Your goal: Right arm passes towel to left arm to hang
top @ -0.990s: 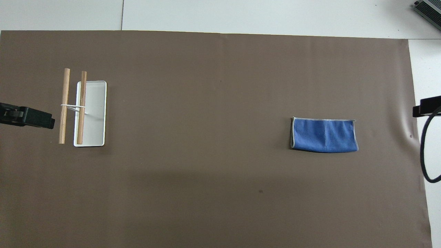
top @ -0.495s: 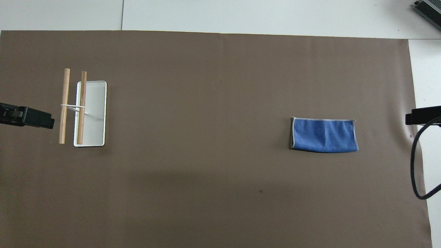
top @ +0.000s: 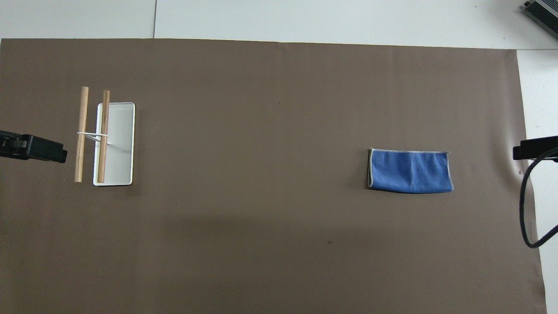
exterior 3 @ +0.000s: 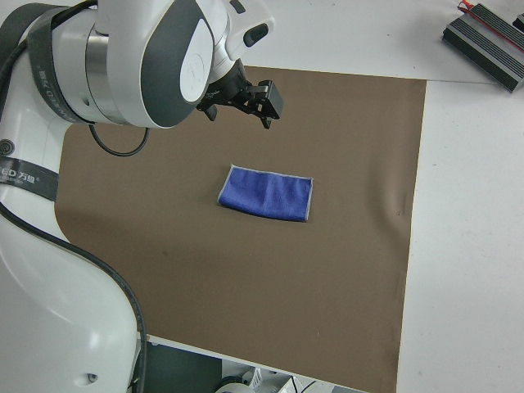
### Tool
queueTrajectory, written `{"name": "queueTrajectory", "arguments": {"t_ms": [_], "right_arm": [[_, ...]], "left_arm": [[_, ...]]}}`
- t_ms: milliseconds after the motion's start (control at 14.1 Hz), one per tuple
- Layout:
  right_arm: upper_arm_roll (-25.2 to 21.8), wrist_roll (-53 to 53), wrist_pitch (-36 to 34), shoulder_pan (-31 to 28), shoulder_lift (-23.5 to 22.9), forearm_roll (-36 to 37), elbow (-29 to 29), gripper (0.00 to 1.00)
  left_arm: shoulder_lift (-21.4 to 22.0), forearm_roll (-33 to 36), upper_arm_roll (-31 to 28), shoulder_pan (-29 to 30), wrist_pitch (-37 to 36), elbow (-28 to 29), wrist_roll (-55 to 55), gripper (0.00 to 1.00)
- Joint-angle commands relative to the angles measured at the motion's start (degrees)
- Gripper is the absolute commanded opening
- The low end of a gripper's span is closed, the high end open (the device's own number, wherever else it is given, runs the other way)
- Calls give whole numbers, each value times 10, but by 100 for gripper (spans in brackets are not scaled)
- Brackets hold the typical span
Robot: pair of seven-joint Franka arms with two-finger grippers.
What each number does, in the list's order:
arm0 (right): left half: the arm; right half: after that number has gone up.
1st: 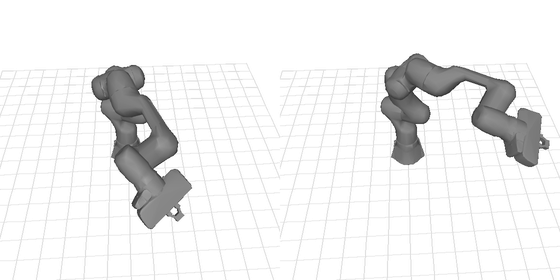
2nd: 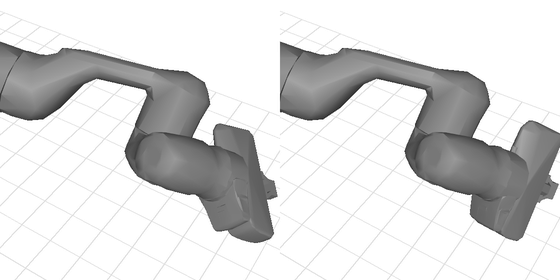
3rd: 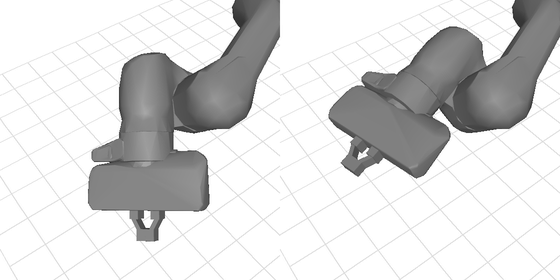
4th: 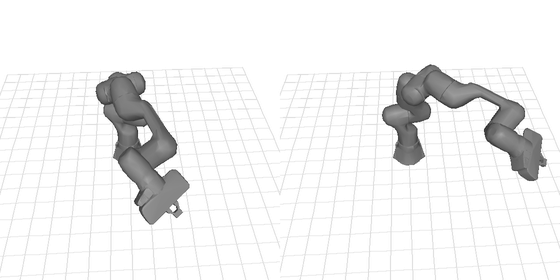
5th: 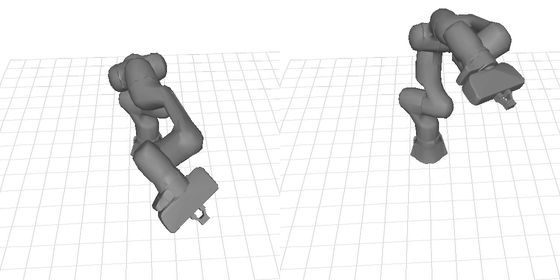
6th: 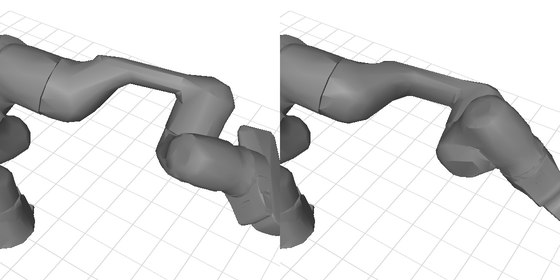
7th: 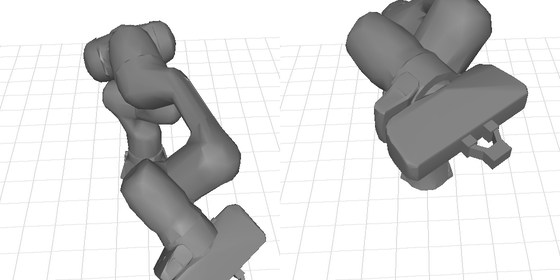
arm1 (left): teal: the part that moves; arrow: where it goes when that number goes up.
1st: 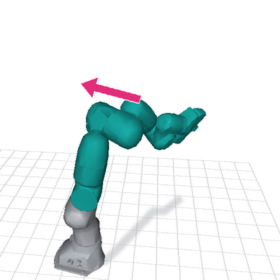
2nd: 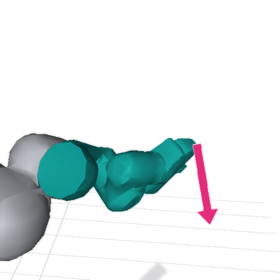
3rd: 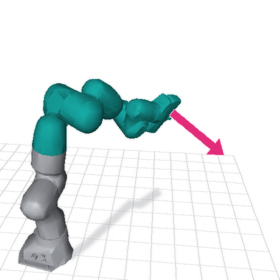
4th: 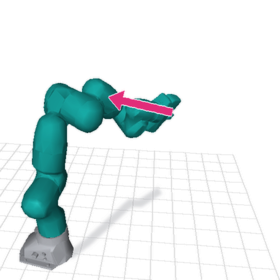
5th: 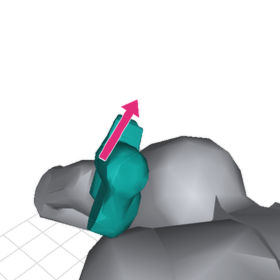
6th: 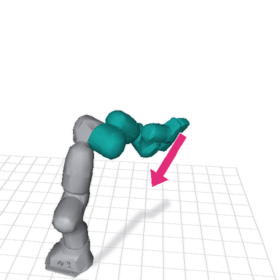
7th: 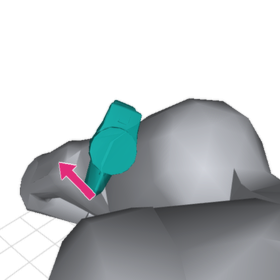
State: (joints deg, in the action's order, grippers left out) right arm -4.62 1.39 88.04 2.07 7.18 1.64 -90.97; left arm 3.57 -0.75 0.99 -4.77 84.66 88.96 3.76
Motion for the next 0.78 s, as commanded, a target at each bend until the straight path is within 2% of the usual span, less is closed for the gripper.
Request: {"name": "queueTrajectory", "arguments": {"t_ms": [0,566,707], "right_arm": [[2,11,-4,-8,17,-5,-20,100],[3,10,12,-4,4,-4,-30,100],[3,11,15,-6,-1,-4,-30,100]], "left_arm": [[10,0,2,0,4,12,-4,100],[14,0,2,2,4,6,-2,100],[23,0,2,4,7,24,2,100]]}}
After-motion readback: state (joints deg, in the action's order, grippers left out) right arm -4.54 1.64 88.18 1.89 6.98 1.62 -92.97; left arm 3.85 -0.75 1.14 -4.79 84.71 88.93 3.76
